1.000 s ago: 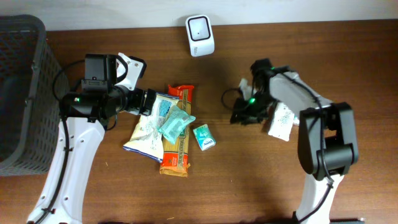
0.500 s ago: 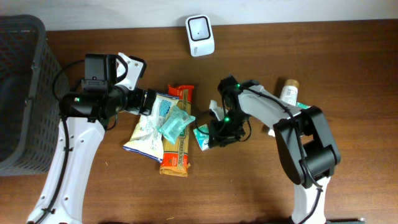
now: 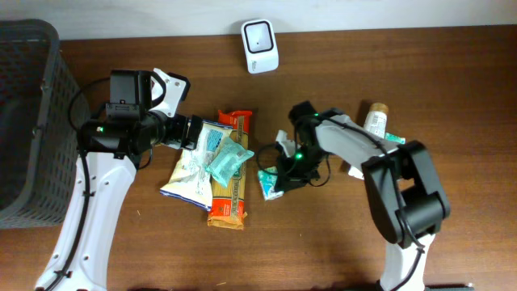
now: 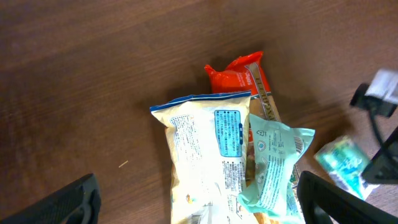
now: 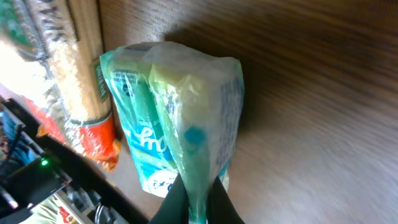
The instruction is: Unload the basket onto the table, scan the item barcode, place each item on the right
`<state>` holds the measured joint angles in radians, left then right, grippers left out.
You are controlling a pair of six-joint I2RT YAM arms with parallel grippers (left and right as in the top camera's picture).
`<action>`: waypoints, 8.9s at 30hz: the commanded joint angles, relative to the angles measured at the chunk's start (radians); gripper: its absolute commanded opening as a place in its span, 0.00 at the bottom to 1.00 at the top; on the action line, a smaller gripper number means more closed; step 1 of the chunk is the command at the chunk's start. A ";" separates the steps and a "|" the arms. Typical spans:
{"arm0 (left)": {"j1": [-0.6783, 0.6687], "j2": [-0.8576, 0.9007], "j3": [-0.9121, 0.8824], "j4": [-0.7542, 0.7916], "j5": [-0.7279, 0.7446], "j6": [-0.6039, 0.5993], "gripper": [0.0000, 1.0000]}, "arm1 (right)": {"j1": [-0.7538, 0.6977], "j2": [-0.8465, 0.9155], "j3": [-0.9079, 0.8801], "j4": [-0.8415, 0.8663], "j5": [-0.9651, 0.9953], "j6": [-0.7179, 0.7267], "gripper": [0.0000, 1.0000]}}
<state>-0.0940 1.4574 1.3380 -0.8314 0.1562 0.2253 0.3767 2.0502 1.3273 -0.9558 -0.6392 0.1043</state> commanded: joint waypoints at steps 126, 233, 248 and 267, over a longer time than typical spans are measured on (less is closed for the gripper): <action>0.003 -0.010 0.008 0.000 0.000 0.016 0.99 | 0.015 0.026 0.369 -0.105 0.380 -0.718 0.10; 0.003 -0.010 0.008 0.000 0.000 0.016 0.99 | 0.049 0.549 0.973 1.091 1.130 -1.099 0.04; 0.003 -0.010 0.008 0.000 0.000 0.016 0.99 | 0.050 0.313 0.973 0.731 1.101 -0.777 0.04; 0.003 -0.010 0.008 0.000 0.000 0.016 0.99 | -0.381 0.085 0.508 -0.382 0.436 -0.085 0.41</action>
<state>-0.0940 1.4567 1.3392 -0.8337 0.1558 0.2253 0.0254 2.1498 1.8500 -1.3315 -0.0860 0.0120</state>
